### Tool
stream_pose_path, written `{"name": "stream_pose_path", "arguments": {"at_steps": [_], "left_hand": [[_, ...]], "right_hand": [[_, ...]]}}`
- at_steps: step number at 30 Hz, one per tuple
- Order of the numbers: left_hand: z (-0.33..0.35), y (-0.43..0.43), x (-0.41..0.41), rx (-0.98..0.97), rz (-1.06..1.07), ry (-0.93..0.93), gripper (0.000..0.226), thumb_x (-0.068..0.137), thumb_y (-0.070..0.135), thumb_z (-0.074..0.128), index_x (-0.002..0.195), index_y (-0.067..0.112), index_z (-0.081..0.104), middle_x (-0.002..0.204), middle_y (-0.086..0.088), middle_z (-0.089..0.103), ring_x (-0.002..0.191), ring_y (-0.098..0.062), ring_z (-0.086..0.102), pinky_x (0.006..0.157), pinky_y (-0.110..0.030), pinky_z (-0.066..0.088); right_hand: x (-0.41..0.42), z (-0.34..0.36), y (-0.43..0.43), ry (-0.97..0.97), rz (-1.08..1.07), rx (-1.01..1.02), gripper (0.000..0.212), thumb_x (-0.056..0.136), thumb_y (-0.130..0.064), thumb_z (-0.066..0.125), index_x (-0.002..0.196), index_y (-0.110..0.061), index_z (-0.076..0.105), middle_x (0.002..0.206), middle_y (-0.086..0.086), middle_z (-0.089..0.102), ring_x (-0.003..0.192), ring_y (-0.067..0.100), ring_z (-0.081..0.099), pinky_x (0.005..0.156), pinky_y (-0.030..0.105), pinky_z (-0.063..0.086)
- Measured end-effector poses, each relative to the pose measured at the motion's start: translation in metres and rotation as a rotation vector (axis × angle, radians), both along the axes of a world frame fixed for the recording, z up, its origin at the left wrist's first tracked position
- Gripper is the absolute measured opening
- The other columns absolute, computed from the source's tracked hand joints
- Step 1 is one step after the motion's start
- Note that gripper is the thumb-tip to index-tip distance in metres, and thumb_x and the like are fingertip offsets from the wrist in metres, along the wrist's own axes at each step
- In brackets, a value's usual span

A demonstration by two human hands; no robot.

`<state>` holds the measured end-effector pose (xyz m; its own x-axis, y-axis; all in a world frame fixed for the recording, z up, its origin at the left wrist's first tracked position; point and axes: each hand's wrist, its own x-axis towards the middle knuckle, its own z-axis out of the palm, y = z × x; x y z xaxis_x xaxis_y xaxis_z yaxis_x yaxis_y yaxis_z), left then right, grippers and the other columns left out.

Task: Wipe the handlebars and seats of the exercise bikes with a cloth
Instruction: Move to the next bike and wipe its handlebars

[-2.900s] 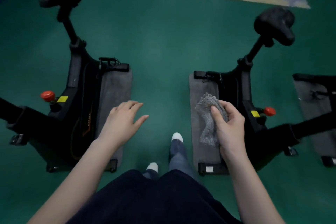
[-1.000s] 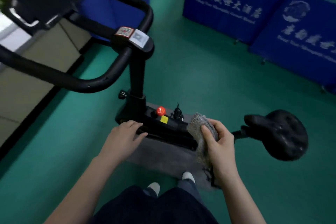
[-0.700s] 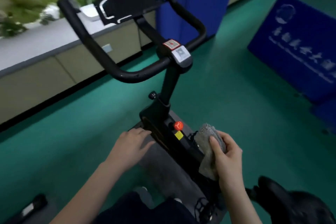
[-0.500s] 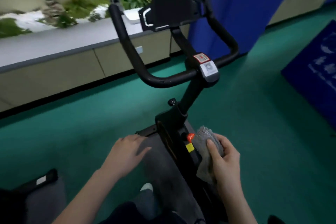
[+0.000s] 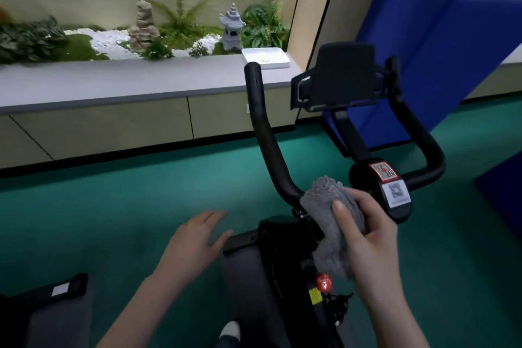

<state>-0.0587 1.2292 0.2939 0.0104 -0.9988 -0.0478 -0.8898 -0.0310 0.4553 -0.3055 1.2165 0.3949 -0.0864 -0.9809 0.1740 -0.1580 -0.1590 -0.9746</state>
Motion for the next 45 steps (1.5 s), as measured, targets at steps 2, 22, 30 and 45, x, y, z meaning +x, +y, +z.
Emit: {"name": "stream_pose_path", "arguments": {"at_steps": [2, 22, 30, 45], "left_hand": [[0.008, -0.022, 0.003, -0.047, 0.000, 0.039, 0.049, 0.094, 0.045, 0.046, 0.138, 0.023, 0.044, 0.135, 0.008, 0.050, 0.124, -0.012, 0.047, 0.102, -0.025, 0.036], [0.081, -0.192, -0.016, -0.298, 0.200, 0.703, 0.063, 0.087, 0.037, 0.062, 0.143, 0.030, 0.034, 0.119, 0.008, 0.058, 0.102, -0.009, 0.058, 0.090, -0.037, 0.050], [0.078, -0.198, -0.024, -0.311, 0.286, 0.897, 0.063, 0.084, 0.012, 0.067, 0.139, 0.029, 0.042, 0.116, 0.006, 0.058, 0.093, -0.015, 0.061, 0.083, -0.041, 0.054], [0.078, -0.181, -0.027, -0.271, 0.310, 1.005, 0.062, 0.079, 0.006, 0.071, 0.133, 0.026, 0.048, 0.120, 0.001, 0.058, 0.102, -0.012, 0.060, 0.090, -0.041, 0.052]], "right_hand": [[0.005, 0.010, -0.017, 0.031, 0.018, -0.045, 0.013, 0.088, -0.013, 0.062, 0.095, -0.023, 0.068, 0.092, -0.004, 0.072, 0.086, 0.012, 0.068, 0.074, 0.024, 0.054], [0.130, 0.086, -0.238, 0.552, 0.249, -0.567, 0.016, 0.090, -0.006, 0.054, 0.101, -0.008, 0.066, 0.091, -0.006, 0.066, 0.085, 0.002, 0.058, 0.074, 0.010, 0.042], [0.144, 0.079, -0.270, 0.799, 0.430, -0.456, 0.019, 0.094, -0.012, 0.051, 0.106, -0.011, 0.066, 0.095, 0.005, 0.069, 0.090, 0.019, 0.060, 0.071, 0.023, 0.041], [0.131, 0.049, -0.236, 0.811, 0.138, -0.587, 0.018, 0.090, -0.002, 0.055, 0.103, 0.001, 0.068, 0.097, 0.015, 0.061, 0.096, 0.030, 0.056, 0.081, 0.025, 0.039]]}}
